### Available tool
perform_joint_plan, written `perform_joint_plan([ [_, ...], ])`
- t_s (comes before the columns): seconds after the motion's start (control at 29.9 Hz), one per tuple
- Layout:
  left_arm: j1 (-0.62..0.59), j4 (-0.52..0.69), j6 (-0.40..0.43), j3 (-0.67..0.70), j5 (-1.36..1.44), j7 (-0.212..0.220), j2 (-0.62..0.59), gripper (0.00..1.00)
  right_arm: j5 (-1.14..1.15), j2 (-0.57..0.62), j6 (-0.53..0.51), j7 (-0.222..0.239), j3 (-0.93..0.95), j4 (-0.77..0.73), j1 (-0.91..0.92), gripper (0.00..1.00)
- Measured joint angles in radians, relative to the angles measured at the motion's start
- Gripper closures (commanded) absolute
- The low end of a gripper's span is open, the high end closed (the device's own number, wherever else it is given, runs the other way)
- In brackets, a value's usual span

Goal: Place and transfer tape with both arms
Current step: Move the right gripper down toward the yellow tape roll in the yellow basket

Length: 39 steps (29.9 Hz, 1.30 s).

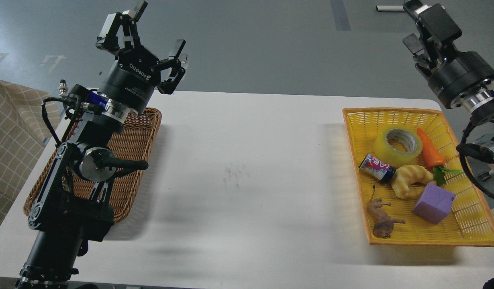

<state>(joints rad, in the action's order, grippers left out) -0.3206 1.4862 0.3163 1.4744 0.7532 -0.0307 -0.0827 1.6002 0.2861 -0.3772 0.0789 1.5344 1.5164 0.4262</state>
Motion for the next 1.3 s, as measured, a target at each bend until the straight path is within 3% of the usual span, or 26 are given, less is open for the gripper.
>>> perform_joint_plan([
  [0.17, 0.002, -0.003, -0.003, 0.001, 0.0, 0.0, -0.001, 0.01, 0.066, 0.037, 0.028, 0.006, -0.022, -0.014, -0.003, 0.0],
  [0.37, 0.005, -0.008, -0.007, 0.001, 0.0, 0.0, 0.0, 0.01, -0.009, 0.036, 0.071, 0.002, 0.008, 0.013, -0.008, 0.0],
  [0.6, 0.002, -0.009, -0.008, 0.002, 0.003, 0.0, -0.001, 0.01, 0.016, 0.163, 0.057, 0.017, -0.041, 0.045, -0.034, 0.0],
  [0.74, 0.002, -0.009, -0.008, 0.003, 0.003, 0.0, -0.002, 0.01, 0.216, 0.259, 0.056, 0.019, -0.105, 0.0, -0.047, 0.0],
  [0.94, 0.003, -0.009, -0.008, 0.005, 0.003, 0.0, -0.002, 0.01, 0.519, 0.279, 0.061, 0.014, -0.131, -0.09, -0.089, 0.0],
  [1.3, 0.012, -0.007, -0.008, 0.013, 0.005, -0.002, -0.008, 0.01, 0.581, 0.258, 0.074, 0.052, -0.202, -0.29, -0.1, 0.02],
])
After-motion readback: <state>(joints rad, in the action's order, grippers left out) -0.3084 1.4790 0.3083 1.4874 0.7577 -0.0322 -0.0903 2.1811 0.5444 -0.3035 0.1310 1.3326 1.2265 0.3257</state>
